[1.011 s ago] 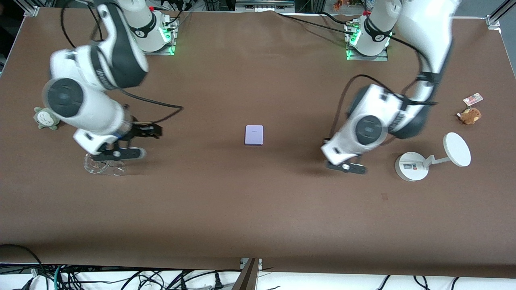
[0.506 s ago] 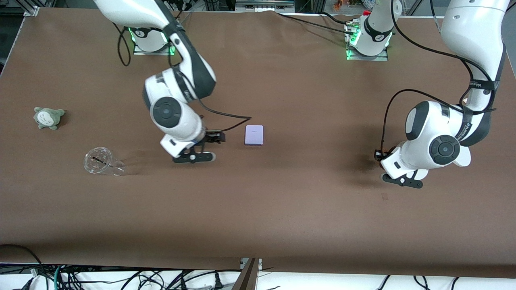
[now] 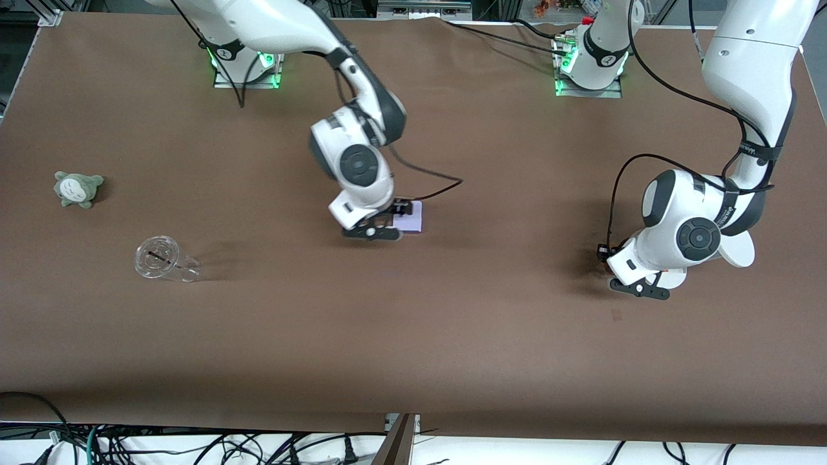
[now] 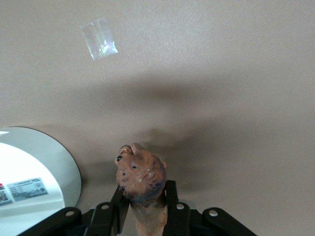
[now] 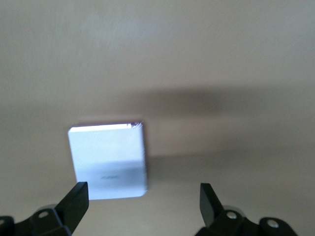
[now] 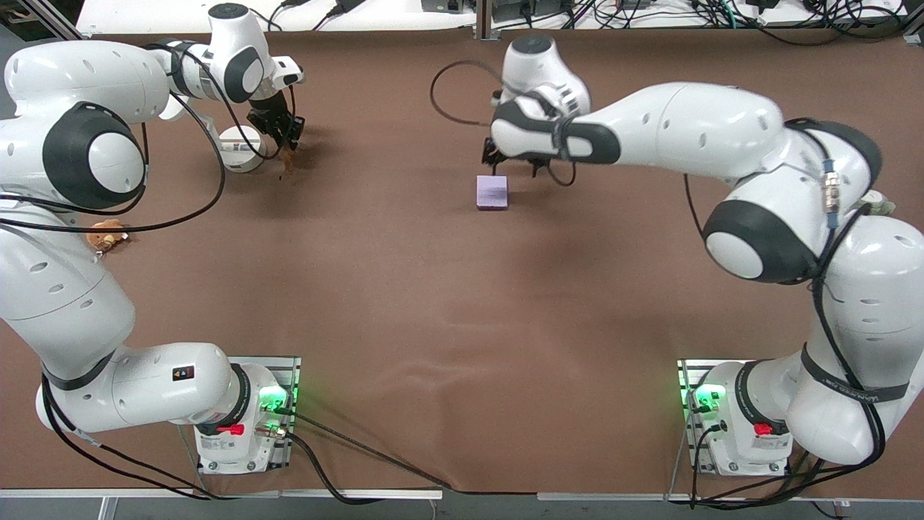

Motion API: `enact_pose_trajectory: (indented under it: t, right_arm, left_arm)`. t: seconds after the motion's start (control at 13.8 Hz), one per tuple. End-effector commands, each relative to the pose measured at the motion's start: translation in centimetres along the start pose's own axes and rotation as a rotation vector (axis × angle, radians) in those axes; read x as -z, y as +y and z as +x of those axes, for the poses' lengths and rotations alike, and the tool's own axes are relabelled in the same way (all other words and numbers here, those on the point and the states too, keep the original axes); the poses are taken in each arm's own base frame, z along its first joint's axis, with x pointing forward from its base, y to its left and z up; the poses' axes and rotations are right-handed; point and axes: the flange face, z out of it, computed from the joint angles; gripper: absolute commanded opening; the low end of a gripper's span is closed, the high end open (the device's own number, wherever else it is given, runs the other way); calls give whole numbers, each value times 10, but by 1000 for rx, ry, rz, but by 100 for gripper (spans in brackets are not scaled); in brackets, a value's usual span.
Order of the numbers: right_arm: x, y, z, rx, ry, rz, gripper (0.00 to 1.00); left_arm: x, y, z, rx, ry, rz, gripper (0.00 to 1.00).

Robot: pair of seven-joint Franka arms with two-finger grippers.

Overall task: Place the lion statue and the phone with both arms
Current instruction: 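Lift the lion with the left gripper while the right gripper reaches the phone, then set the lion by the lamp while the right gripper grasps the phone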

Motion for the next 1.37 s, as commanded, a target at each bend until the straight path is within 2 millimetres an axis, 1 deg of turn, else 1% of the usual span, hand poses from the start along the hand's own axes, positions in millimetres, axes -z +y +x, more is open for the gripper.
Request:
enact_pose_trajectory:
  t: [0.0,0.07,0.14,0.29,0.43,0.65,0.79,0.87,1.01,1.08,1.16,1.23,1.3]
  right_arm:
    - [-8,-14,-8,-41,3,1,100]
    - [-14,-19,-13,-50,-1,-5,100]
    - [-20,-22,-18,-45,-6,-12,100]
    - [-29,-29,-24,-30,3,-12,100]
    - [-39,-30,-25,-20,10,-17,100]
    - [-54,-40,-32,33,40,-13,100]
    - [-62,-39,-32,57,49,-26,100]
    - [-61,-41,-32,62,51,-24,100]
    - [-63,-41,-32,72,51,-26,100]
    - [-64,-40,-32,77,50,-28,100]
    - [-64,-40,-32,77,50,-28,100]
    - [-63,-41,-32,78,55,-24,99]
    - [-62,-42,-31,80,63,-20,85]
  left_arm:
    - [-7,-2,-2,-13,7,10,25]
    - [-7,-1,-2,-11,7,10,50]
    - [-7,-1,-2,-9,7,10,99]
    - [0,-3,-1,-4,9,14,100]
    - [20,-2,-4,-4,7,24,100]
    - [67,3,-9,-5,-24,51,100]
    - [93,10,-16,4,-47,65,100]
    - [109,12,-21,6,-55,74,100]
    - [159,12,-32,25,-39,91,100]
    - [188,12,-36,32,-34,99,100]
    - [217,18,-37,28,-26,102,100]
    - [252,18,-39,33,-18,100,100]
    - [285,18,-45,50,-16,70,100]
